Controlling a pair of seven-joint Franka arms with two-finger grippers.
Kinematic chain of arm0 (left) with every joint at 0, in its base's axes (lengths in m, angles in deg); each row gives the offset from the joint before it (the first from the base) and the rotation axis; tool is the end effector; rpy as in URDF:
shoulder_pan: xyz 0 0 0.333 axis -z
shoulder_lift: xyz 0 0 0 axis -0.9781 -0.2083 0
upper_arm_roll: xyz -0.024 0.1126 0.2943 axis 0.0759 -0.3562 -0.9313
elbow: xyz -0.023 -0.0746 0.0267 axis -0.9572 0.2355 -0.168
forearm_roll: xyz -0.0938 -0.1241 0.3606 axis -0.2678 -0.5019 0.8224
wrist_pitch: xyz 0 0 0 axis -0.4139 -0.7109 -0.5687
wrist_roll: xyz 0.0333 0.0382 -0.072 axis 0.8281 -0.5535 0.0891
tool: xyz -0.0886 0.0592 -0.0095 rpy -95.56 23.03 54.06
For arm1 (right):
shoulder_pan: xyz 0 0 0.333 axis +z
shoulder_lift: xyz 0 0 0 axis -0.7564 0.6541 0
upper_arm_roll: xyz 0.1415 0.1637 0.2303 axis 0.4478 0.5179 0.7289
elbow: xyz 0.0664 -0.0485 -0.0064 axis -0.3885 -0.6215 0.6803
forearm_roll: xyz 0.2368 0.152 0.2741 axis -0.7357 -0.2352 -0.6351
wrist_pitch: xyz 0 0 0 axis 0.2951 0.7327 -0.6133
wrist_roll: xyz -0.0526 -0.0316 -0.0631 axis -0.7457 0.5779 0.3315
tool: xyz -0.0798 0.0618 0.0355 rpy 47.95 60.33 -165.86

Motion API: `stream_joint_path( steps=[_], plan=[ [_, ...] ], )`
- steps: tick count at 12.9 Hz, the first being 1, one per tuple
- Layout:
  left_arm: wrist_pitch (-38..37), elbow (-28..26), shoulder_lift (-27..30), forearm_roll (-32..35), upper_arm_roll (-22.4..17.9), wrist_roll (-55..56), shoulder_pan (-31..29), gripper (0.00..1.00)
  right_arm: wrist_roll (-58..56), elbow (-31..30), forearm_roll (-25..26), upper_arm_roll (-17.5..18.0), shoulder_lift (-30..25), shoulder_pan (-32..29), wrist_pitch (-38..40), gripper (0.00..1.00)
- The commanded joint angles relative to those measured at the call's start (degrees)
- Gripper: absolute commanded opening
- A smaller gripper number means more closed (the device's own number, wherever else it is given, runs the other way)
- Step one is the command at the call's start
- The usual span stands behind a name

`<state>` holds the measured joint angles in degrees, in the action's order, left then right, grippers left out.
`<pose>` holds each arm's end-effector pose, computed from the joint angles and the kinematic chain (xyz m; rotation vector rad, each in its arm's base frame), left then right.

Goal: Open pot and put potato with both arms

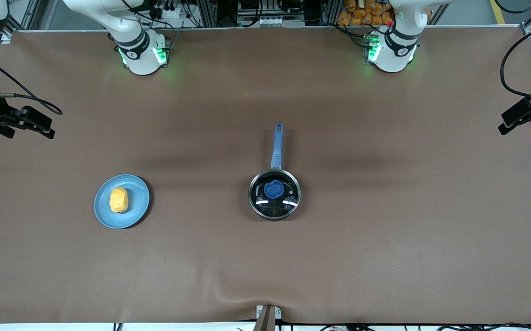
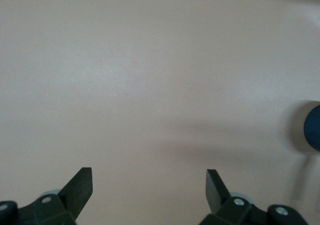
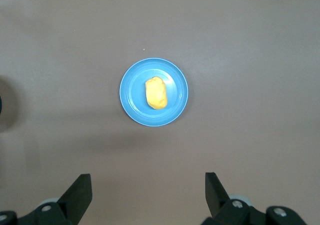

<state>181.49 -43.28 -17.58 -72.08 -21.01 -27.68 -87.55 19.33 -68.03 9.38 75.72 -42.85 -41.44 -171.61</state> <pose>0.5478 0.0261 0.6262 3.1179 0.2061 0.1856 0.5613 -0.0011 0.6100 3.1368 -0.0494 0.0270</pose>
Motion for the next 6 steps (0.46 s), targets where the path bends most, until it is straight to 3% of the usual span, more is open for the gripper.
stream_joint_path(
  steps=[1, 6],
  plan=[
    [0.0, -0.5, 1.5, -0.6, 0.8, -1.4, -0.6, 1.0, 0.2, -1.9, -0.7, 0.6, -1.5, -0.5, -0.9, 1.0],
    [0.1, -0.8, 1.5, -1.9, 0.8, -1.2, -0.9, 1.0, 0.3, -7.5, -0.7, 0.6, -0.3, -0.4, -8.5, 1.0]
  ],
)
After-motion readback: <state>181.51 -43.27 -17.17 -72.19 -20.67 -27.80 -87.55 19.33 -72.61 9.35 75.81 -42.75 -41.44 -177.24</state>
